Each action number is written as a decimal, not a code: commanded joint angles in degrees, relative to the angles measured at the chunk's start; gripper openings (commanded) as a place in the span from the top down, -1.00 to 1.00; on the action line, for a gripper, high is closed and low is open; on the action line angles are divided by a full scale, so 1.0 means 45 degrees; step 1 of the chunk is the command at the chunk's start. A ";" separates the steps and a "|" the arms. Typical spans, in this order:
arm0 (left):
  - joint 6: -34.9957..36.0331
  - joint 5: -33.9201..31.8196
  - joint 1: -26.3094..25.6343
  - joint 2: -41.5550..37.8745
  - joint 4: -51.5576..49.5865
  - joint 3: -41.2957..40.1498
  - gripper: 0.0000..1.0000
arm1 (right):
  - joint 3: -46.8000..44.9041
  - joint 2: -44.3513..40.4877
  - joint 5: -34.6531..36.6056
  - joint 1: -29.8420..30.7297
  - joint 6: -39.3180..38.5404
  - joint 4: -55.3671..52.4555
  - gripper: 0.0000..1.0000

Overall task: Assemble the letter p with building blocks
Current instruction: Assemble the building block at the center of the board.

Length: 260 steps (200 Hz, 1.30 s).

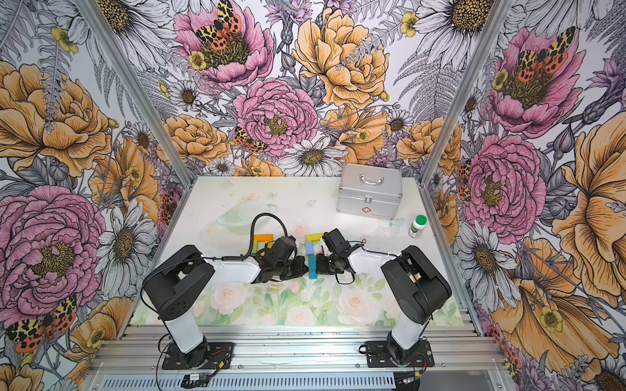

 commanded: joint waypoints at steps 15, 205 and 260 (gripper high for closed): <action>-0.0037 0.0403 0.0090 0.0298 0.0049 0.0284 1.00 | 0.0273 0.0411 -0.0223 0.0022 -0.0119 0.0076 1.00; -0.0138 -0.0022 0.0401 -0.0509 0.0046 -0.0224 1.00 | 0.0551 0.0547 -0.0402 -0.0212 -0.0199 0.0009 1.00; 0.0086 -0.0337 0.0842 -0.1384 0.0035 -0.0390 1.00 | 0.0610 -0.0876 0.0229 -0.0517 -0.0704 -0.1269 1.00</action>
